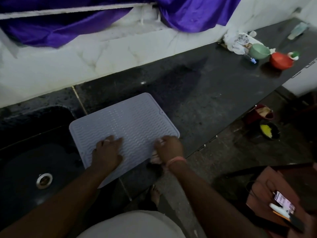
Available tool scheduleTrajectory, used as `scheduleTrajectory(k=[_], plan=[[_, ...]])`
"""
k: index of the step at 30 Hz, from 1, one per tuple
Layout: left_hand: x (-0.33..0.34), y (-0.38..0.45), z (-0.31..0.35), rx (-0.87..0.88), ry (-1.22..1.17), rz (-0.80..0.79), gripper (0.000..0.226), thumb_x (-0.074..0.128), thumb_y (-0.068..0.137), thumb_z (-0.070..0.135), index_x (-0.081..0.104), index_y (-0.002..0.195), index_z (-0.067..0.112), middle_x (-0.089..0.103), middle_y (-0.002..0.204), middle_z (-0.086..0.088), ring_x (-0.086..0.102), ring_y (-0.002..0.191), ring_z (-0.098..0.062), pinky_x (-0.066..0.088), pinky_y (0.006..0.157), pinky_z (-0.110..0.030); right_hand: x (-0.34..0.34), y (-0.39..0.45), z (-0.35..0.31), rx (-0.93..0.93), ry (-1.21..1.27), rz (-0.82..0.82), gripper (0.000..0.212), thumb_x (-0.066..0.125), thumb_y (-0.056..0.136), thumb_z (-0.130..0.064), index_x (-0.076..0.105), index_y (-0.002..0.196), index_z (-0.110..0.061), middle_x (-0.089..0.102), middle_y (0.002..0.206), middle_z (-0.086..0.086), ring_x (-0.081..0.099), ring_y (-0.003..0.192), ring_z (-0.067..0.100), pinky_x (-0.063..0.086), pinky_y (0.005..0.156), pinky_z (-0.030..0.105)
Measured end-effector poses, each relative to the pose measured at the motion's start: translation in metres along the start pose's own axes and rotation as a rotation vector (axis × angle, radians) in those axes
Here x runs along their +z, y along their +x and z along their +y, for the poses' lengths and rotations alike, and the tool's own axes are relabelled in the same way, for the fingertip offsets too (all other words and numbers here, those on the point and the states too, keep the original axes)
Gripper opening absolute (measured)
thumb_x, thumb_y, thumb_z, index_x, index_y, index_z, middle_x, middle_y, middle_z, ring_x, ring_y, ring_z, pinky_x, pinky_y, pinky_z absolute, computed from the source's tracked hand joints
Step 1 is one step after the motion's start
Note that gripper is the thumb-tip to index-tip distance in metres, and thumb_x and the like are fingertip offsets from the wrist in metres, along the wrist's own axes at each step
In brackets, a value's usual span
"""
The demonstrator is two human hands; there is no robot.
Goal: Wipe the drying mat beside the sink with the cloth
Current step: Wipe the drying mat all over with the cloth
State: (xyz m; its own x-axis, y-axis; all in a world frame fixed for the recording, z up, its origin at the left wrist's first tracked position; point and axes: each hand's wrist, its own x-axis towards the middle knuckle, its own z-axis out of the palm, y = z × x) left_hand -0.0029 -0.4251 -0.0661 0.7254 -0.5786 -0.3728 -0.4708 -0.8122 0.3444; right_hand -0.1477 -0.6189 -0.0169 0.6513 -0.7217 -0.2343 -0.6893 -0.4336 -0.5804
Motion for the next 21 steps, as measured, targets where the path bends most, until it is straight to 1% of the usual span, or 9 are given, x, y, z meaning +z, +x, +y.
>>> scheduleTrajectory(k=[2, 4, 6, 8, 10, 13, 16, 18, 21], plan=[[-0.004, 0.0, 0.001, 0.014, 0.054, 0.004, 0.08, 0.072, 0.084, 0.048, 0.032, 0.153, 0.041, 0.023, 0.162, -0.005, 0.026, 0.142, -0.035, 0.03, 0.112, -0.056, -0.032, 0.033, 0.024, 0.137, -0.067, 0.117, 0.03, 0.059, 0.095, -0.027, 0.074, 0.091, -0.001, 0.071, 0.093, 0.022, 0.068, 0.087, 0.035, 0.048, 0.072, 0.032], [-0.012, 0.003, 0.003, 0.033, 0.113, -0.011, 0.086, 0.074, 0.08, 0.052, 0.031, 0.154, 0.039, 0.027, 0.16, -0.007, 0.033, 0.138, -0.035, 0.036, 0.111, -0.054, -0.039, 0.048, 0.035, 0.193, -0.163, 0.11, 0.033, 0.056, 0.097, -0.028, 0.072, 0.1, 0.001, 0.069, 0.103, 0.024, 0.068, 0.097, 0.037, 0.05, 0.078, 0.033], [-0.019, 0.01, 0.008, 0.046, 0.181, -0.039, 0.103, 0.076, 0.077, 0.055, 0.016, 0.158, 0.036, 0.029, 0.156, -0.011, 0.038, 0.134, -0.035, 0.041, 0.107, -0.051, -0.028, 0.048, 0.033, 0.18, -0.213, 0.021, 0.028, 0.056, 0.096, -0.025, 0.069, 0.104, -0.002, 0.068, 0.108, 0.021, 0.066, 0.1, 0.034, 0.05, 0.081, 0.031], [-0.024, 0.017, 0.011, 0.029, 0.181, -0.088, 0.12, 0.079, 0.071, 0.058, -0.001, 0.159, 0.037, 0.027, 0.155, -0.012, 0.037, 0.134, -0.035, 0.042, 0.104, -0.051, -0.008, 0.033, 0.024, 0.162, -0.152, -0.006, 0.023, 0.057, 0.096, -0.025, 0.067, 0.103, -0.006, 0.061, 0.108, 0.015, 0.063, 0.089, 0.026, 0.049, 0.078, 0.029], [-0.029, 0.026, 0.015, -0.006, 0.183, -0.143, 0.125, 0.078, 0.068, 0.064, -0.005, 0.158, 0.038, 0.022, 0.157, -0.011, 0.034, 0.137, -0.035, 0.041, 0.106, -0.051, 0.014, 0.011, 0.011, 0.141, -0.07, -0.084, 0.02, 0.061, 0.094, -0.028, 0.066, 0.099, -0.009, 0.053, 0.1, 0.005, 0.055, 0.077, 0.017, 0.046, 0.071, 0.024], [-0.037, 0.042, 0.024, -0.049, 0.21, -0.168, 0.117, 0.073, 0.069, 0.072, 0.006, 0.159, 0.037, 0.024, 0.159, -0.012, 0.039, 0.137, -0.034, 0.042, 0.108, -0.049, 0.02, 0.0, -0.003, 0.058, 0.107, -0.296, 0.02, 0.071, 0.086, -0.028, 0.067, 0.077, -0.01, 0.061, 0.073, -0.002, 0.058, 0.06, 0.003, 0.047, 0.056, 0.015], [-0.044, 0.058, 0.039, -0.086, 0.266, -0.077, 0.11, 0.072, 0.07, 0.069, 0.016, 0.157, 0.034, 0.032, 0.154, -0.015, 0.042, 0.132, -0.036, 0.043, 0.104, -0.05, -0.009, 0.049, -0.003, -0.014, 0.118, -0.271, 0.028, 0.07, 0.088, -0.028, 0.063, 0.065, -0.013, 0.056, 0.058, -0.005, 0.055, 0.052, 0.002, 0.042, 0.051, 0.016], [-0.048, 0.07, 0.052, -0.087, 0.212, -0.059, 0.11, 0.075, 0.07, 0.066, 0.017, 0.157, 0.035, 0.024, 0.158, -0.016, 0.033, 0.138, -0.039, 0.038, 0.108, -0.054, -0.03, 0.096, -0.002, -0.059, -0.015, -0.162, 0.023, 0.063, 0.093, -0.025, 0.063, 0.072, -0.014, 0.059, 0.07, -0.001, 0.062, 0.068, 0.013, 0.04, 0.063, 0.022], [-0.047, 0.087, 0.074, -0.058, 0.085, -0.143, 0.115, 0.078, 0.07, 0.063, 0.008, 0.158, 0.041, 0.006, 0.166, -0.01, 0.016, 0.148, -0.039, 0.027, 0.116, -0.058, -0.042, 0.155, 0.0, -0.183, -0.327, -0.118, 0.022, 0.055, 0.097, -0.018, 0.069, 0.111, -0.008, 0.058, 0.119, 0.012, 0.062, 0.101, 0.03, 0.047, 0.084, 0.028]])
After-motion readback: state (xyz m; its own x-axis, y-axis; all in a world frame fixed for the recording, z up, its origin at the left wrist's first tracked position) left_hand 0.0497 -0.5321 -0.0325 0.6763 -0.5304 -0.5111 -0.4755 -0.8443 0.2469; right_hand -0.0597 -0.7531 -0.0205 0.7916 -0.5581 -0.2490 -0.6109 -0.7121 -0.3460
